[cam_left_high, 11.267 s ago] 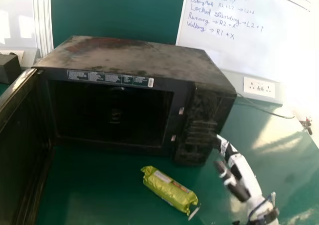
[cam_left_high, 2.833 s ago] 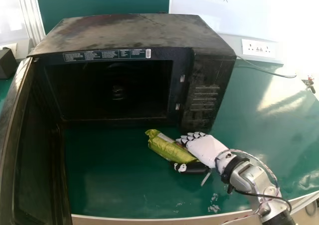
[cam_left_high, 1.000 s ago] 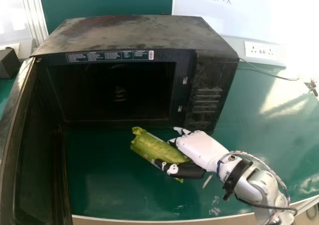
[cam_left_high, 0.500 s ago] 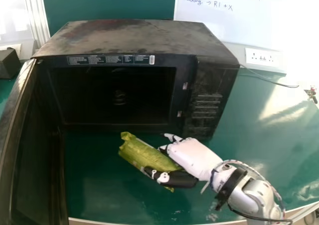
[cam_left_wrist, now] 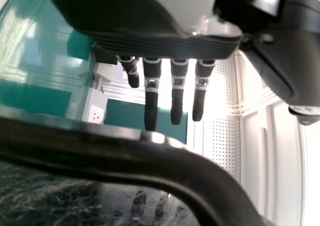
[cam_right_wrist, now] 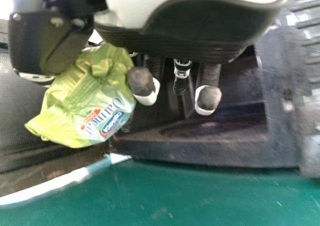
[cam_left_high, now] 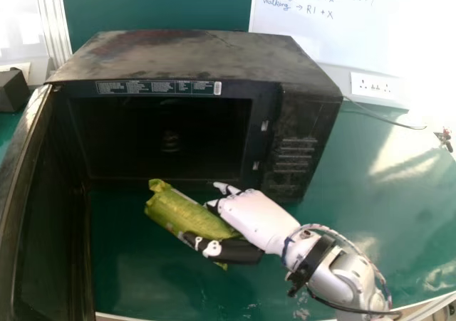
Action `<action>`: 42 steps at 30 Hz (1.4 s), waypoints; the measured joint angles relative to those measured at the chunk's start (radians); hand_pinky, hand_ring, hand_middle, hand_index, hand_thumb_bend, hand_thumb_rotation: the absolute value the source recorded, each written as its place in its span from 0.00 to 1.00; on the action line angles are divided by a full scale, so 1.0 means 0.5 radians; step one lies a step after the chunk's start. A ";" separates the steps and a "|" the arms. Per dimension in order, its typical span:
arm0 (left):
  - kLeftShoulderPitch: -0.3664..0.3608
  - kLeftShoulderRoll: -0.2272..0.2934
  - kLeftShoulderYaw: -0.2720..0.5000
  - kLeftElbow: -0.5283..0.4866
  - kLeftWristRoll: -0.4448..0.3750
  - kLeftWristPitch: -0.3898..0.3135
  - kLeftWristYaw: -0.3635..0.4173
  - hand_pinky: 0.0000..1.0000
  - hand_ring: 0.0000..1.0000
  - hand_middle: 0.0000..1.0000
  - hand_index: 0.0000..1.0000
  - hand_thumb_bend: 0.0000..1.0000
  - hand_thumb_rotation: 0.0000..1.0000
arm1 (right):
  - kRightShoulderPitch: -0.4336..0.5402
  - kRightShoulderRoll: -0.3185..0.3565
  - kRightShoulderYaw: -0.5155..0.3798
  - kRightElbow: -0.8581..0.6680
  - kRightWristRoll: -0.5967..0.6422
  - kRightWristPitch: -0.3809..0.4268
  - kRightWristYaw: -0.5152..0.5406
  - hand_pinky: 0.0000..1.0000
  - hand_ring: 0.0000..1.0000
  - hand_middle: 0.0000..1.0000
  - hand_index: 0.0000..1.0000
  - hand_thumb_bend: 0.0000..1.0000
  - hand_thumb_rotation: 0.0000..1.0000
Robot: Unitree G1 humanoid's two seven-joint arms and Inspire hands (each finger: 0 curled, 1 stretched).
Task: Put biscuit inside oven
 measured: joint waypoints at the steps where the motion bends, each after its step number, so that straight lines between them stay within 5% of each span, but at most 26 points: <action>1: 0.000 0.000 0.000 0.000 0.000 0.000 0.000 0.63 0.69 0.82 0.83 0.78 0.65 | -0.015 0.015 0.007 0.015 -0.004 0.005 0.000 0.00 0.00 0.00 0.08 0.28 0.00; 3: 0.000 0.000 0.000 0.000 0.001 0.000 -0.005 0.63 0.69 0.82 0.83 0.78 0.64 | -0.053 0.048 0.022 0.061 -0.016 0.020 -0.003 0.00 0.00 0.00 0.08 0.32 0.00; 7: 0.000 0.000 0.000 0.003 0.001 0.000 -0.009 0.64 0.70 0.82 0.83 0.78 0.63 | -0.135 0.120 0.068 0.156 -0.065 0.043 -0.031 0.00 0.00 0.00 0.08 0.16 0.00; 9: 0.000 0.000 0.000 0.006 0.001 0.000 -0.012 0.65 0.71 0.82 0.83 0.77 0.63 | -0.187 0.152 0.093 0.218 -0.098 0.050 -0.049 0.00 0.00 0.00 0.09 0.26 0.00; 19: 0.002 -0.001 0.000 0.010 -0.006 0.000 -0.028 0.66 0.72 0.81 0.84 0.75 0.64 | -0.448 0.310 0.227 0.565 -0.189 0.033 -0.221 0.00 0.00 0.00 0.09 0.36 0.00; 22: 0.003 -0.001 0.000 0.010 -0.007 0.000 -0.033 0.67 0.71 0.82 0.84 0.75 0.66 | -0.480 0.342 0.248 0.641 -0.208 0.030 -0.258 0.00 0.00 0.00 0.08 0.28 0.00; 23: 0.003 -0.001 0.000 0.010 -0.007 0.000 -0.037 0.67 0.71 0.82 0.84 0.75 0.67 | -0.495 0.353 0.257 0.673 -0.214 0.030 -0.275 0.00 0.00 0.00 0.08 0.11 0.00; 25: 0.004 -0.001 0.000 0.010 -0.007 0.000 -0.041 0.67 0.71 0.82 0.84 0.75 0.67 | -0.524 0.362 0.265 0.719 -0.239 0.029 -0.304 0.00 0.00 0.00 0.08 0.03 0.00; 26: 0.004 -0.001 0.000 0.010 -0.007 0.000 -0.042 0.67 0.72 0.82 0.84 0.75 0.67 | -0.539 0.366 0.270 0.749 -0.245 0.026 -0.328 0.00 0.00 0.00 0.08 0.21 0.00; 27: 0.004 -0.001 0.000 0.010 -0.007 0.000 -0.043 0.67 0.72 0.81 0.84 0.75 0.67 | -0.550 0.368 0.275 0.770 -0.252 0.025 -0.348 0.00 0.00 0.00 0.09 0.24 0.00; 30: 0.006 -0.001 -0.001 0.008 -0.007 0.000 -0.043 0.66 0.73 0.82 0.84 0.75 0.66 | -0.582 0.384 0.294 0.842 -0.264 0.021 -0.400 0.00 0.00 0.00 0.09 0.26 0.00; 32: 0.006 -0.001 -0.001 0.007 -0.007 0.000 -0.045 0.67 0.74 0.82 0.84 0.74 0.67 | -0.604 0.391 0.306 0.870 -0.271 0.022 -0.417 0.00 0.00 0.00 0.09 0.19 0.00; 37: 0.006 -0.001 0.000 0.015 -0.008 -0.004 -0.071 0.66 0.74 0.82 0.85 0.74 0.68 | -0.677 0.429 0.323 0.971 -0.291 0.030 -0.442 0.00 0.00 0.00 0.09 0.36 0.00; 40: 0.006 0.000 0.000 0.024 -0.013 -0.010 -0.091 0.66 0.74 0.83 0.85 0.74 0.69 | -0.728 0.445 0.323 1.018 -0.301 0.047 -0.461 0.00 0.00 0.00 0.09 0.35 0.00; 42: 0.006 0.000 0.000 0.032 -0.016 -0.011 -0.094 0.65 0.73 0.83 0.85 0.74 0.68 | -0.778 0.463 0.324 1.068 -0.302 0.057 -0.476 0.00 0.00 0.00 0.09 0.19 0.00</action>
